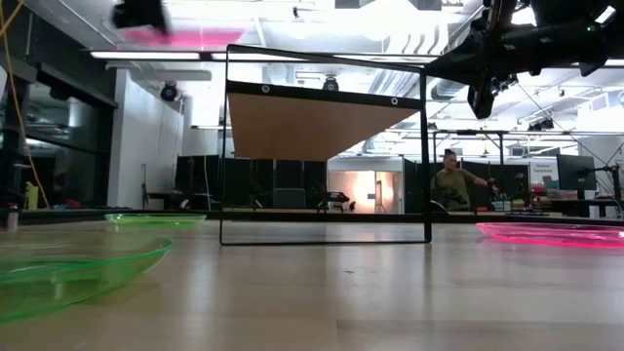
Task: Place and stack plates onto a shelf
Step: Put the top left light red plate on the shelf
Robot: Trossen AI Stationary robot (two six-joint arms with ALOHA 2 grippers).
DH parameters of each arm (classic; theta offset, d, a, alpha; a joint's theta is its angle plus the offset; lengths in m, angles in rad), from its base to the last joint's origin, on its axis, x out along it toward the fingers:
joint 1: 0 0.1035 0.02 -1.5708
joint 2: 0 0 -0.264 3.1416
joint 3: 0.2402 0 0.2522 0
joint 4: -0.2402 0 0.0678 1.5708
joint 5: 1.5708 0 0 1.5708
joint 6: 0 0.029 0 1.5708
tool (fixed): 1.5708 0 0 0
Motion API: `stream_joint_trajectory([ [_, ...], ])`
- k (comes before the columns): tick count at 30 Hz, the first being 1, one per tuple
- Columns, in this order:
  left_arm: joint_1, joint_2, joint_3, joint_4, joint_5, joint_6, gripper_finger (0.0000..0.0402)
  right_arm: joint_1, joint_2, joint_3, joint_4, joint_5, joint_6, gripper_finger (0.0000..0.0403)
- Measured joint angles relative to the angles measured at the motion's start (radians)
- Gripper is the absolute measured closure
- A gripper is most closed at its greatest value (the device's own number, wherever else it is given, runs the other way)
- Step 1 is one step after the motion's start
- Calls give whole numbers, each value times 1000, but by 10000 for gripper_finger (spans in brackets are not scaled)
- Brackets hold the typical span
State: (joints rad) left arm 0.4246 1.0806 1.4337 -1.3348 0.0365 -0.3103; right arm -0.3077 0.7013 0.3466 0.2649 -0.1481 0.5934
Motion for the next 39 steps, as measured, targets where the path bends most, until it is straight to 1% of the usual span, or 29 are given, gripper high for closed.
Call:
stream_joint_trajectory([
  [3,-31,40,33,130,6,-1,401,0,0,0,0,0,0,403],
  [7,-90,137,38,246,28,0,401,0,0,0,0,7,0,403],
  [14,-194,329,39,479,43,35,401,0,0,0,1,118,0,403],
  [17,-209,381,39,534,43,33,401,0,0,0,1,122,0,403],
  [20,-213,410,39,531,10,24,401,0,0,0,1,121,0,403],
  [24,-212,413,38,526,-78,24,401,0,0,0,1,120,0,403],
  [26,-202,413,37,526,-90,25,401,0,0,0,1,120,0,403],
  [32,-175,424,36,465,-89,24,401,0,0,0,1,119,0,403],
  [39,-171,457,35,457,-35,15,401,0,0,0,1,122,-18,403],
])
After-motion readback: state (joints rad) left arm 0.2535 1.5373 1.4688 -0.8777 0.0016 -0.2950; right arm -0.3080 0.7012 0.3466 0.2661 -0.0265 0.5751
